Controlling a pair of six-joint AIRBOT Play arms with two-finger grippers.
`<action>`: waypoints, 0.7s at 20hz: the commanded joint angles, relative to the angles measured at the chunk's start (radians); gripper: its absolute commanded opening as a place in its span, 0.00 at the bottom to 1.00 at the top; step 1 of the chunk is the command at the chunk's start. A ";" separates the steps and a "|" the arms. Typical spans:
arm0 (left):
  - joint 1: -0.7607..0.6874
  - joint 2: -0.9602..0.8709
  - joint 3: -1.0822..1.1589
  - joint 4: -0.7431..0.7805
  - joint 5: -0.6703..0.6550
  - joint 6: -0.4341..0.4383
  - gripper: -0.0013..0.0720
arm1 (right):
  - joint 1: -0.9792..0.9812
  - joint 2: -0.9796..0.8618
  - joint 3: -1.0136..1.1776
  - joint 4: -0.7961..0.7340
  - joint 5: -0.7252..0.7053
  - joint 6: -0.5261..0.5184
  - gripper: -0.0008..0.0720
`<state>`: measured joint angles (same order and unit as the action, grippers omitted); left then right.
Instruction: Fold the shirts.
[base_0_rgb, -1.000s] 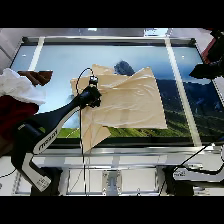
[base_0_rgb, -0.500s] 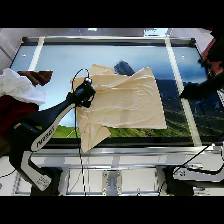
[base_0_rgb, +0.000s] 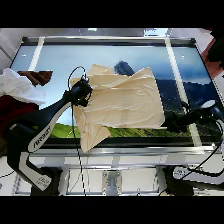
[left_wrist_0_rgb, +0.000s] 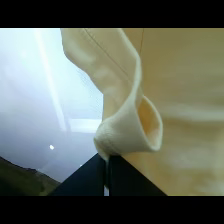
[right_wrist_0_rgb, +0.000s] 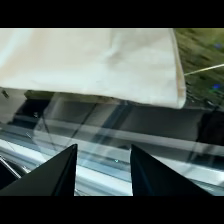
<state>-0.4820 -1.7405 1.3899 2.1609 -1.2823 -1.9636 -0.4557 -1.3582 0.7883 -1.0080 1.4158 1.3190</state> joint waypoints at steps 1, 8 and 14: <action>0.002 0.001 0.001 -0.006 0.012 0.002 0.04 | -0.003 0.027 -0.132 0.108 -0.148 0.024 0.55; 0.002 0.001 0.001 -0.013 0.010 0.001 0.04 | -0.003 0.047 -0.193 0.217 -0.320 0.076 0.54; 0.002 0.001 0.001 -0.018 0.010 0.001 0.04 | -0.003 0.047 -0.193 0.165 -0.372 0.163 0.54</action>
<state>-0.4812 -1.7405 1.3899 2.1452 -1.2724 -1.9629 -0.4587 -1.3121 0.5980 -0.8185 1.1049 1.4364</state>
